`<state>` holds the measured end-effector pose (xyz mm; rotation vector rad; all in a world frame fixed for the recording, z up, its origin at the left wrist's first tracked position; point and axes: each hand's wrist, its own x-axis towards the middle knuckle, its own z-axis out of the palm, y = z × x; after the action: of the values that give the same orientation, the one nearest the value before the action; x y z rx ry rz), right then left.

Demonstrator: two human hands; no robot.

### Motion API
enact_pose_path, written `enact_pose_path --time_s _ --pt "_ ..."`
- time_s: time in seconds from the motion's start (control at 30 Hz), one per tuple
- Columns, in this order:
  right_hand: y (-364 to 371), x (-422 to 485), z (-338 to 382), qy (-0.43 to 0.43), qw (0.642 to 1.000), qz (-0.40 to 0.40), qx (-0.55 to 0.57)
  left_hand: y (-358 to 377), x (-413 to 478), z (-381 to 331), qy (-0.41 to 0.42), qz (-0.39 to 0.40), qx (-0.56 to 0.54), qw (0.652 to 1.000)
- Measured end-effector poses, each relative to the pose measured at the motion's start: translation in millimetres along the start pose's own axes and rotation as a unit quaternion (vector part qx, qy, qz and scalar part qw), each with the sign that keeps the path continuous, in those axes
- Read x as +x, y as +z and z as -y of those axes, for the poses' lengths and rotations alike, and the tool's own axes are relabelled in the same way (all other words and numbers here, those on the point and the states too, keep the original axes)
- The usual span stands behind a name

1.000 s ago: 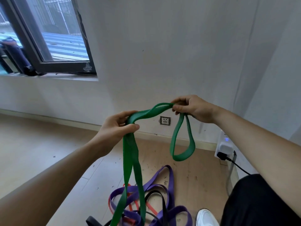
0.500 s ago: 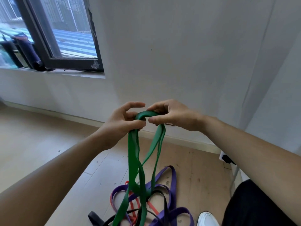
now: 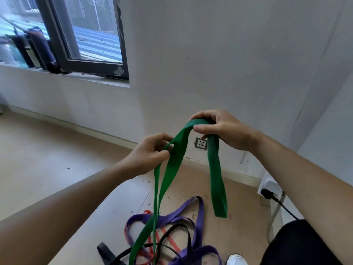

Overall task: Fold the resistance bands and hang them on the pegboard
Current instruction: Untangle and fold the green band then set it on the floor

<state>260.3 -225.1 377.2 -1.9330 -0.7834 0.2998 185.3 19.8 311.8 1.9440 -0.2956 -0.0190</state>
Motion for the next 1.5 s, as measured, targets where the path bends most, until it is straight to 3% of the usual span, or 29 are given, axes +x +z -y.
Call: enact_pose_path --time_s 0.27,0.47,0.6,0.87,0.97,1.17,1.4,1.5 --pt "-19.9 -6.9 -39.1 0.085 0.993 0.06 0.052 5.7 0.6 -6.9 -0.048 0.037 -0.085 0.995" --pt "-13.6 -11.8 -47.0 0.12 0.981 0.148 -0.029 4.8 1.1 -17.9 -0.033 0.025 -0.09 0.995" --pt "8.1 -4.1 -44.3 0.097 0.974 0.188 -0.078 8.3 2.9 -23.3 -0.008 -0.006 -0.086 0.996" --pt "36.9 4.2 -12.6 -0.007 0.998 0.047 0.032 -12.2 1.7 -35.4 0.044 -0.03 -0.072 0.996" --pt "36.8 6.6 -3.4 -0.023 0.998 0.033 0.043 -24.5 -0.1 -34.4 0.048 -0.044 -0.06 0.996" --pt "29.1 3.3 13.3 -0.061 0.995 0.006 0.074 -12.7 -8.9 -15.1 0.008 0.037 -0.028 0.999" --pt "-1.3 4.4 17.7 -0.075 0.954 -0.124 0.263 0.4 -6.4 4.7 -0.058 0.07 -0.039 0.995" --pt "-21.2 3.1 8.6 -0.076 0.94 -0.165 0.291 -3.6 -2.9 6.1 -0.067 0.073 -0.051 0.994"
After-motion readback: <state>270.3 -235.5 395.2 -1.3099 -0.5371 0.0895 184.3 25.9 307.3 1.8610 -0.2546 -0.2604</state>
